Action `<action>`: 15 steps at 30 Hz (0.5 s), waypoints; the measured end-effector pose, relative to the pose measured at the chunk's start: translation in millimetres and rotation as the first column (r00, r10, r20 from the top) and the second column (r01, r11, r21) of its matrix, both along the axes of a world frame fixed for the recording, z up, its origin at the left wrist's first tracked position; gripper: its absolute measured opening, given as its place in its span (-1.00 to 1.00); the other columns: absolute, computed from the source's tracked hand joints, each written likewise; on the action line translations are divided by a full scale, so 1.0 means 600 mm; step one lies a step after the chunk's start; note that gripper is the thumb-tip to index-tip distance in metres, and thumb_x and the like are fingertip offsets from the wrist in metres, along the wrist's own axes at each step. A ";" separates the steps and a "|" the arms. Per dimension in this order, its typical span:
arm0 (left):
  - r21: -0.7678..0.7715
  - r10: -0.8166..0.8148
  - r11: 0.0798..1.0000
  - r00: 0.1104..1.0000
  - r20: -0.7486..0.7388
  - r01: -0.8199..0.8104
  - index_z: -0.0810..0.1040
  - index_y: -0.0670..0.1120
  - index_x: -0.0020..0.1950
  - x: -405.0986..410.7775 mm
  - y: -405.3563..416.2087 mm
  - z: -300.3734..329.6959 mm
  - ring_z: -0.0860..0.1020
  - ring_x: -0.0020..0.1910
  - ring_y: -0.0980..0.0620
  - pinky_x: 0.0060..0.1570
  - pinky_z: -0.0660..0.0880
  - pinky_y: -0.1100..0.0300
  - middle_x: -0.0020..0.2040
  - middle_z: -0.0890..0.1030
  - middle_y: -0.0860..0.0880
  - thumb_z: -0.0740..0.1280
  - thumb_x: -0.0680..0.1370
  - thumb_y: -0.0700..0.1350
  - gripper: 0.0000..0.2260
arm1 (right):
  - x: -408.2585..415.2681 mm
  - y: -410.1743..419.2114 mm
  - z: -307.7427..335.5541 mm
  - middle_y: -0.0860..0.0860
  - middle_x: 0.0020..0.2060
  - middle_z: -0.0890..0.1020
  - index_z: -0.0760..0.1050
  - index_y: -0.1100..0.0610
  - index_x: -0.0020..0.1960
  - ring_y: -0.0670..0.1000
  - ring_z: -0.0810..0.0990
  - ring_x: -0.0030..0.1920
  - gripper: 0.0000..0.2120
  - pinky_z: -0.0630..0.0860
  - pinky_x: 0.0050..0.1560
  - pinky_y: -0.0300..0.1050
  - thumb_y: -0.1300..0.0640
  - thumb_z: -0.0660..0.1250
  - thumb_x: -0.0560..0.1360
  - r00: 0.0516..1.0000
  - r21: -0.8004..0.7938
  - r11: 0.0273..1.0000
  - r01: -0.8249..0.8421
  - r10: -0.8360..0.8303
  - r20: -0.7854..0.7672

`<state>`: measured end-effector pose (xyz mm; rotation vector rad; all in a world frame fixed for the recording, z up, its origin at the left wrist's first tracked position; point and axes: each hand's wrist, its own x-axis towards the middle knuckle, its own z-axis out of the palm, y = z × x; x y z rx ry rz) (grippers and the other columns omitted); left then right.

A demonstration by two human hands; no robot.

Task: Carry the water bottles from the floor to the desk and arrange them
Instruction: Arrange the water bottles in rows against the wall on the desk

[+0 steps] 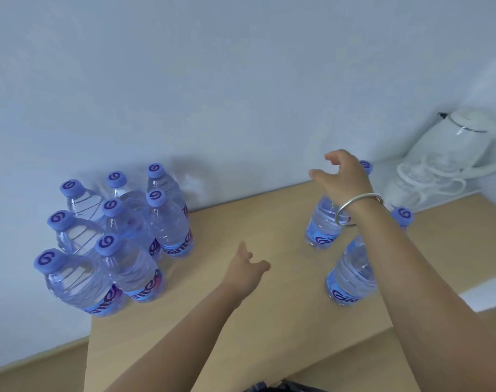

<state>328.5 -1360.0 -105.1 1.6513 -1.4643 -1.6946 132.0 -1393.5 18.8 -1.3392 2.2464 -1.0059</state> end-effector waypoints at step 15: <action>-0.128 -0.242 0.953 0.945 0.218 0.274 -0.01 -0.02 0.54 0.001 0.022 0.004 0.45 0.22 0.01 0.10 0.41 0.20 0.44 0.30 -0.04 0.37 0.48 -0.08 -0.25 | 0.001 0.014 0.012 0.00 -0.38 0.45 0.32 0.10 -0.35 0.11 0.50 -0.19 -0.68 0.42 -0.11 -0.13 -0.05 0.37 0.39 0.923 0.542 0.839 -0.046 0.243 -0.297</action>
